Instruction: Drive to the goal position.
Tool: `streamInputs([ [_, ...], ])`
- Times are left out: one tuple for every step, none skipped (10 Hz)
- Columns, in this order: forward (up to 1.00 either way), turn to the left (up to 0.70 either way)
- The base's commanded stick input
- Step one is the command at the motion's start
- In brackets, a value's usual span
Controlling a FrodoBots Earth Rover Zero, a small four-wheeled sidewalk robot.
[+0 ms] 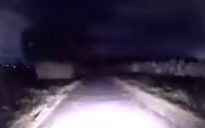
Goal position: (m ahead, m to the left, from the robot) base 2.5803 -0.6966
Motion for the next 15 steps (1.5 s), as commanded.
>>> streamInputs([
  [0.85, 0.00],
  [0.85, 0.01],
  [0.85, 0.03],
  [0.85, 0.06],
  [0.85, 0.17],
  [0.85, 0.00],
  [0.85, 0.00],
  [0.85, 0.00],
  [0.85, 0.00],
  [0.85, 0.00],
  [0.85, 0.00],
  [0.85, 0.00],
  [0.85, 0.00],
  [0.85, 0.00],
  [0.85, 0.00],
])
